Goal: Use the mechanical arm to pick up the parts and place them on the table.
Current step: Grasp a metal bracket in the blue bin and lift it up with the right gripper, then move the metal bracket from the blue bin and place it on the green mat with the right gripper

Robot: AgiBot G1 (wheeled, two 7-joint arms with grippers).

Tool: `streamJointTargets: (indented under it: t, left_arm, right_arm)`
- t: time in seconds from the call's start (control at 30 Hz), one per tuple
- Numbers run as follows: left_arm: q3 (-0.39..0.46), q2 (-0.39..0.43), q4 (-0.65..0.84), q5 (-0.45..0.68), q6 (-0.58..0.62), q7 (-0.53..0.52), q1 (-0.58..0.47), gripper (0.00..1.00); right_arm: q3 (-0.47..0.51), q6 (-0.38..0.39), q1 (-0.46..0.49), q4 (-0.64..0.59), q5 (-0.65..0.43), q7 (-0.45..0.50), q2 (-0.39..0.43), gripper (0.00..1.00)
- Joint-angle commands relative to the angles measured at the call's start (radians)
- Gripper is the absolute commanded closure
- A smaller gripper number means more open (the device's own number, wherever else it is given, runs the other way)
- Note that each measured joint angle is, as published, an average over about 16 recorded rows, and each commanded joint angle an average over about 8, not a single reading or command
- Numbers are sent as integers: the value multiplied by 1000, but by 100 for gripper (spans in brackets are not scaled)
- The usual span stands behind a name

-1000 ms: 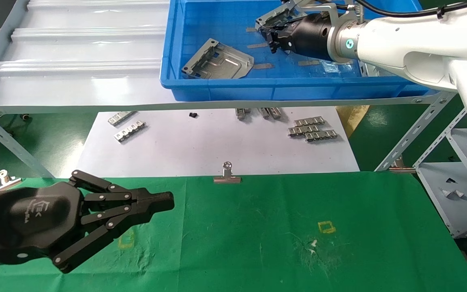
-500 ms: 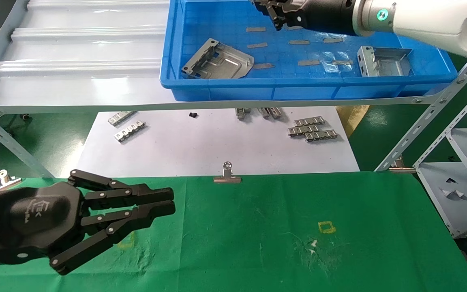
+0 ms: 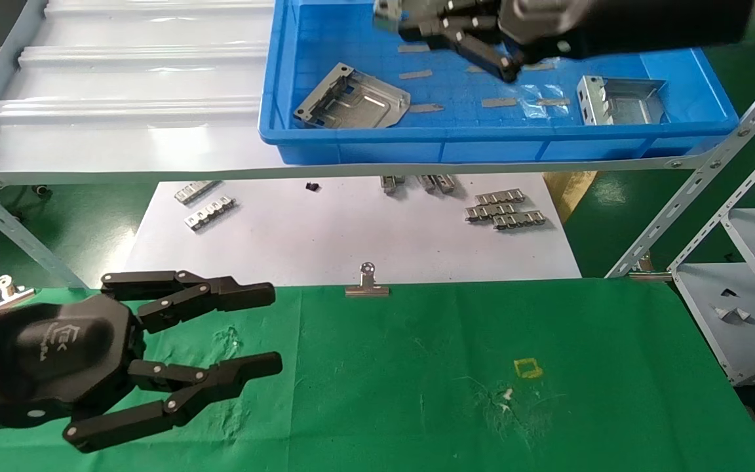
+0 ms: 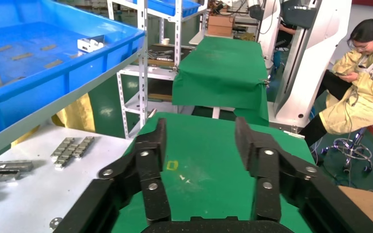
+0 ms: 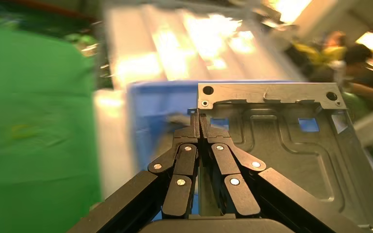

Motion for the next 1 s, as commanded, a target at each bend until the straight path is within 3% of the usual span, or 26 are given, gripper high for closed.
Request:
streamJointTargets:
  t: [0.03,0.2,0.37,0.5,0.73,1.0]
  left_arm:
    - [0,0,0,0,0,0,0,0]
    - [0,0,0,0,0,0,0,0]
    - [0,0,0,0,0,0,0,0]
    - [0,0,0,0,0,0,0,0]
    - [0,0,0,0,0,0,0,0]
    - [0,0,0,0,0,0,0,0]
  right_arm:
    - [0,-75,-11,68,11,-9,43,100]
    - [9,-119,-98,333,51,113,179,100]
    - [27,-85,-203,590,90,231,305,100]
    - [23,-62,-273,728,85,281,377,100]
    - [-46,-72,-351,772,-22,281,400,100]
    - [-151,-115,-398,661,-172,217,329,100]
